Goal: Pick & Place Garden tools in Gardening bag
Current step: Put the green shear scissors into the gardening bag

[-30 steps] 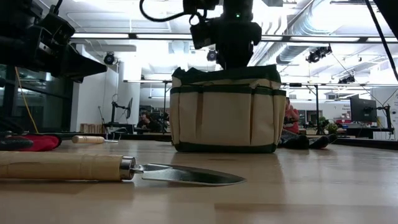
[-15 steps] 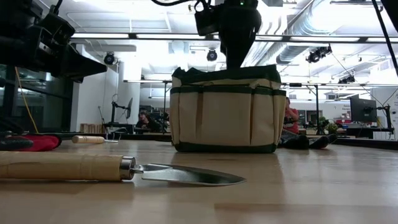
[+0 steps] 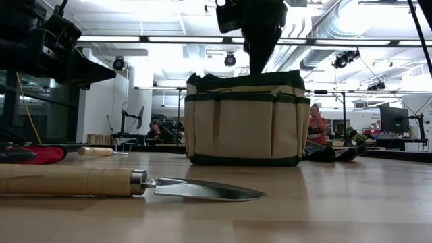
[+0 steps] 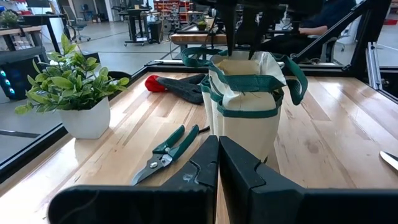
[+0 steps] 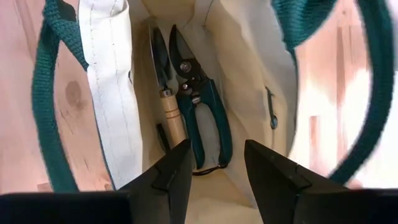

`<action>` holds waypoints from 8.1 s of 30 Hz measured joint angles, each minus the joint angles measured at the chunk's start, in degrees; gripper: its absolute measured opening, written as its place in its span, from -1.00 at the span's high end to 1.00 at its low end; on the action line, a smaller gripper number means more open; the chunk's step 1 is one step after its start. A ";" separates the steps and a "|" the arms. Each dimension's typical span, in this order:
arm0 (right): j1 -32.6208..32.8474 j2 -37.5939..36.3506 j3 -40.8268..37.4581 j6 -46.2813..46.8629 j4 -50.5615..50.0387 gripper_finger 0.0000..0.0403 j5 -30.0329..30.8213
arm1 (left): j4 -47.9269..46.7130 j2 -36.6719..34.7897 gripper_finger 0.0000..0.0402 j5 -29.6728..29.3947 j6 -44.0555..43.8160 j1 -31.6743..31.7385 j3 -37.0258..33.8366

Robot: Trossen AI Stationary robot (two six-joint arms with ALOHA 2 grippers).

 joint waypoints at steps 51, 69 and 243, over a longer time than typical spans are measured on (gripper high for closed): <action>-0.04 -18.32 0.00 6.93 -1.53 0.32 11.59 | 0.20 -0.01 0.95 -0.09 -0.02 -0.01 -0.02; -2.93 -18.08 0.00 7.41 1.42 0.32 13.54 | 0.95 0.01 0.95 -6.91 -8.43 -0.02 -0.02; -16.15 18.01 -0.06 -2.76 24.40 0.95 -11.06 | 0.11 2.29 0.95 -1.99 -9.07 0.00 0.03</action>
